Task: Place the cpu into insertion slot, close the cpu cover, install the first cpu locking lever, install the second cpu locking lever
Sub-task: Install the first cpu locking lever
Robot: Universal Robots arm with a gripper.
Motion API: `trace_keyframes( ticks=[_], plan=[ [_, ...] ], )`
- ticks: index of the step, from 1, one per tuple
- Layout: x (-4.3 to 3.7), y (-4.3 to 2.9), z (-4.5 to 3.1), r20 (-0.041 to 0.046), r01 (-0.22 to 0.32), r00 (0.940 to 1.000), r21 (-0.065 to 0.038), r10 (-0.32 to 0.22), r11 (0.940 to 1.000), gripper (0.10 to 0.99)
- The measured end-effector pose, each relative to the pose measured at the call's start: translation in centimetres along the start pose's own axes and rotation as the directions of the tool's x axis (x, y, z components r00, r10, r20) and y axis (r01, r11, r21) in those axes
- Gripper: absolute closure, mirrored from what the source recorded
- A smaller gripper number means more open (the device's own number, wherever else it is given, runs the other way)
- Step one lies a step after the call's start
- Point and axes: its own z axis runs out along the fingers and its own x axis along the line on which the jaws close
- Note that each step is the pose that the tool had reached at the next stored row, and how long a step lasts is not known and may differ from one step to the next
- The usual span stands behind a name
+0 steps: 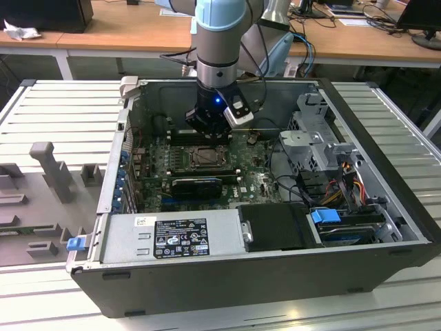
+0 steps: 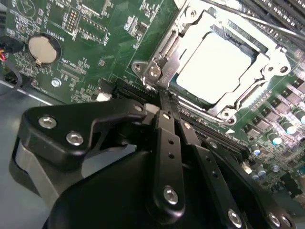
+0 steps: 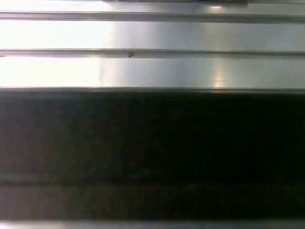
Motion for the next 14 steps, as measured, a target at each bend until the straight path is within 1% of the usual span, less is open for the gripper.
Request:
trace_keyframes(
  ticks=[3, 4, 5, 6, 7, 8, 12, 14],
  plan=[
    [-0.01, 0.01, -0.05, 0.0004, 0.0, 1.0, -0.001, 0.0, 1.0, 0.98],
    [-0.03, 0.03, -0.27, 0.0006, 0.0, 1.0, -0.002, 0.0, 1.0, 0.98],
    [-0.03, 0.05, -0.61, 0.0004, 0.0, 1.0, -0.003, 0.0, 1.0, 0.98],
    [-0.05, 0.1, -1.33, 0.0003, 0.0, 1.0, -0.003, 0.0, 1.0, 0.98],
    [-0.05, 0.13, -1.77, 0.0003, 0.0, 1.0, -0.003, 0.0, 1.0, 0.98],
    [-0.06, 0.13, -1.87, 0.0003, 0.0, 1.0, -0.003, 0.0, 1.0, 0.98],
    [-0.06, -0.34, -1.9, 0.0003, 0.0, 1.0, -0.003, 0.0, 1.0, 0.98],
    [-0.06, -0.46, -1.91, 0.0003, 0.0, 1.0, -0.003, 0.0, 1.0, 0.98]
  ],
)
